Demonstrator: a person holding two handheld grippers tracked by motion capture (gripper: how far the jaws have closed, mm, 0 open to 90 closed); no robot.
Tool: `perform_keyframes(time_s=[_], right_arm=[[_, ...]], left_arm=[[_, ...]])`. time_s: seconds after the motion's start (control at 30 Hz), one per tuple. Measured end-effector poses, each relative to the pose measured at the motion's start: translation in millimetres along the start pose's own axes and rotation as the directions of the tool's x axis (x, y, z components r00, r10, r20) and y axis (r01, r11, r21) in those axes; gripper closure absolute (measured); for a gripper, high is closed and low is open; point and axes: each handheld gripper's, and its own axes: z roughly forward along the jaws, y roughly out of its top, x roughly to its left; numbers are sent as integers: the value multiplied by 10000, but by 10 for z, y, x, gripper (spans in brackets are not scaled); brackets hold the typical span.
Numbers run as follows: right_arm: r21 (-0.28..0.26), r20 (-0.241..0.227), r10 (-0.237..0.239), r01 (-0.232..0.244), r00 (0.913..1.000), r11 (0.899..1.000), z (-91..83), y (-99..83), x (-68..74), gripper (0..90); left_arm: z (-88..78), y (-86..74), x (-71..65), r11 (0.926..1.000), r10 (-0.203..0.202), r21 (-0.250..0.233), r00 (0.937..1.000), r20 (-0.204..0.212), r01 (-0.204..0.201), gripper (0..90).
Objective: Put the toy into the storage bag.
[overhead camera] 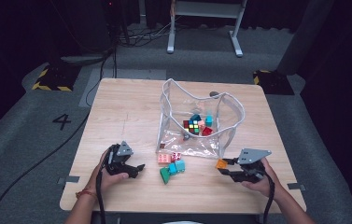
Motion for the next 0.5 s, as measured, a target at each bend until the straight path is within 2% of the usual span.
perform_keyframes(time_s=[0.07,0.23,0.37,0.5], right_arm=[[-43,287,14,-13,9996,10000,-77,-30,-63,597],[-300,733,396,-375,9965,9988,-237,-94,-244,597],[-446,1212,603,-552,9908,9975,-332,-88,-380,597],[-555,1477,769,-694,9860,9960,-396,-57,-509,597]], left_arm=[[0,0,0,10000,-5,-2,10000,2,5,134],[0,1,2,10000,19,22,10000,11,-19,134],[0,1,2,10000,20,21,10000,10,-20,134],[0,1,2,10000,19,22,10000,11,-19,134]])
